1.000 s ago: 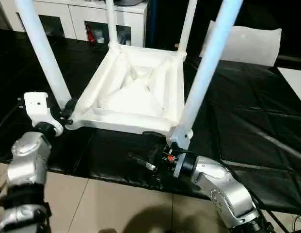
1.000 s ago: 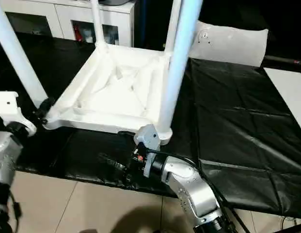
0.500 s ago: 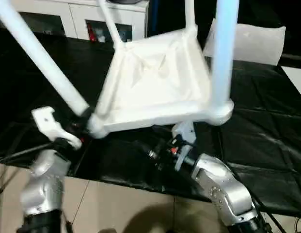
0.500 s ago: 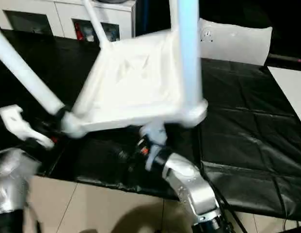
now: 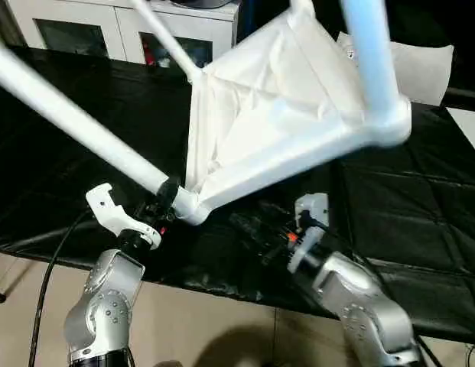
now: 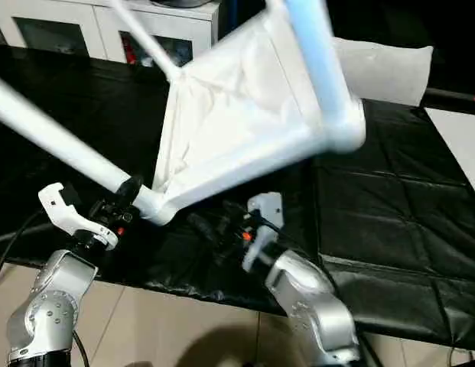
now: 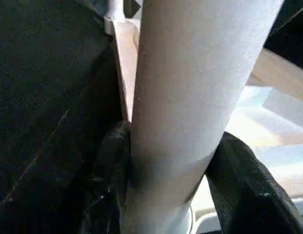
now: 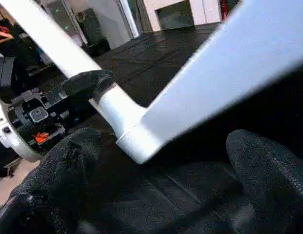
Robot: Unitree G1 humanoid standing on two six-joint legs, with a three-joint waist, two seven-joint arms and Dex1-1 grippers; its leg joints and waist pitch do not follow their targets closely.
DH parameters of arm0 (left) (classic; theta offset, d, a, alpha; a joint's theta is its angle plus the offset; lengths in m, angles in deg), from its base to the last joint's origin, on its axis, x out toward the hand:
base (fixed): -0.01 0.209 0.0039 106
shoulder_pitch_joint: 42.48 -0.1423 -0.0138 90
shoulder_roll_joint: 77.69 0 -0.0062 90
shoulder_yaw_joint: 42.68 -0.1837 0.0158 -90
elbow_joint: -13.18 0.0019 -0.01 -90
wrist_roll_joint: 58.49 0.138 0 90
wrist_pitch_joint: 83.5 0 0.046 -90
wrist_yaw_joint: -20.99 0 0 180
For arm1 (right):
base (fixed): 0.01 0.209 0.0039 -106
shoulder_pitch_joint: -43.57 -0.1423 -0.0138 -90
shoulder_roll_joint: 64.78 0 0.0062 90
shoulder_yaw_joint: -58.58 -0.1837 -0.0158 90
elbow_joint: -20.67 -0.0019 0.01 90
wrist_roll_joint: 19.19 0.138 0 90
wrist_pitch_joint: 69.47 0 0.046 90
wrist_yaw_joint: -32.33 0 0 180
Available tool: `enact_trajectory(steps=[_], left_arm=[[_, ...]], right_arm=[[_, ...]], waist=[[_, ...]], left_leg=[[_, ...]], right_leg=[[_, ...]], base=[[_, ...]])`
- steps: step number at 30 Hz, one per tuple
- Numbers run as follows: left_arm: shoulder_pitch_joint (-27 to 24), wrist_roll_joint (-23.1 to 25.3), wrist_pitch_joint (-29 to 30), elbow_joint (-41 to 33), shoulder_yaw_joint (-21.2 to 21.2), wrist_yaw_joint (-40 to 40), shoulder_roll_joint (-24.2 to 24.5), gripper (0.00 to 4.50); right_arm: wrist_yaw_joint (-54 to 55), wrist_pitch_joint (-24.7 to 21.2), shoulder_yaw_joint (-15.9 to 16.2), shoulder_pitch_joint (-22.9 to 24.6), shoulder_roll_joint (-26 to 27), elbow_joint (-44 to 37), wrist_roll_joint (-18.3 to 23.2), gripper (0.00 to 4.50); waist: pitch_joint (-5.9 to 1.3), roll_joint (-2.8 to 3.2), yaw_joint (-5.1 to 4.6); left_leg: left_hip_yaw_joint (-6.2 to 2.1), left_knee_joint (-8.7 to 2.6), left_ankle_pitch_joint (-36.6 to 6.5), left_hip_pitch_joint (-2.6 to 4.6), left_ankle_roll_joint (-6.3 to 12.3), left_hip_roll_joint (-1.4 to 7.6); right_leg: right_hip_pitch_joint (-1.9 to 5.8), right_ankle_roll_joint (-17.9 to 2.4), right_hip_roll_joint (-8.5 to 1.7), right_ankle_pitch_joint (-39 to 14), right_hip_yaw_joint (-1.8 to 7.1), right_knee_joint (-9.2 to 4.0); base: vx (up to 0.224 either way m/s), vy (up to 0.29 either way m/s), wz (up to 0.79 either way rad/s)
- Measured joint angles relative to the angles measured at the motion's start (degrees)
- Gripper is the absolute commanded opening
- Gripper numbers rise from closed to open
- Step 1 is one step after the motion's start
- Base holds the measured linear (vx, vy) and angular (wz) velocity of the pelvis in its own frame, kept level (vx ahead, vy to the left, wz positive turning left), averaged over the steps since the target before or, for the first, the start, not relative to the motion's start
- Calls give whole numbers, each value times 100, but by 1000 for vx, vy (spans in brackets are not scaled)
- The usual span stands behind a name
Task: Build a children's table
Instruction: Flip table
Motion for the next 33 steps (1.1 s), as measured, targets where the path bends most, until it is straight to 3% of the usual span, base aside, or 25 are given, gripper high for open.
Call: enact_trajectory(steps=[5,13,16,21,22,28,33], left_arm=[[-23,71,73,-100,-34,-10,0,197],[-61,62,90,-165,-103,-71,0,197],[-68,73,113,-189,-159,-82,1,197],[-104,78,132,-244,-188,-82,2,197],[-108,81,132,-247,-193,-81,4,197],[-120,187,123,-263,-305,-79,7,197],[-129,356,56,-297,-449,-70,38,197]], right_arm=[[419,-19,-409,-75,302,31,126,450],[885,115,-837,-768,754,473,411,450],[1325,156,-1097,-1255,983,981,547,450],[1389,167,-1417,-1547,1141,1216,869,450],[1387,166,-1482,-1598,1182,1269,980,422],[1527,193,-1853,-1877,1419,1631,1339,375],[1628,281,-1960,-1903,1450,1833,1493,332]], waist=[[-4,-4,-16],[-4,-5,-11],[-4,-5,-9],[-4,-6,-11],[-4,-6,-13],[-4,-6,-22],[-4,-6,-21]], left_leg=[[0,-8,2,0,-3,-1],[-1,-21,10,0,-15,-1],[2,-21,15,1,-16,-3],[3,-23,16,-1,-14,-3],[3,-23,20,-1,-6,-3],[6,-23,22,0,-7,-3],[8,-23,22,-1,-5,-3]], right_leg=[[-1,4,1,2,2,-3],[-4,8,4,-1,2,-3],[-5,5,3,1,6,1],[-6,4,3,1,7,2],[-6,3,3,2,7,2],[-7,-1,3,4,8,4],[-8,-12,3,11,8,5]], base=[[0,0,0],[0,0,0],[0,0,0],[0,0,0],[0,0,0],[0,0,0],[0,0,0]])
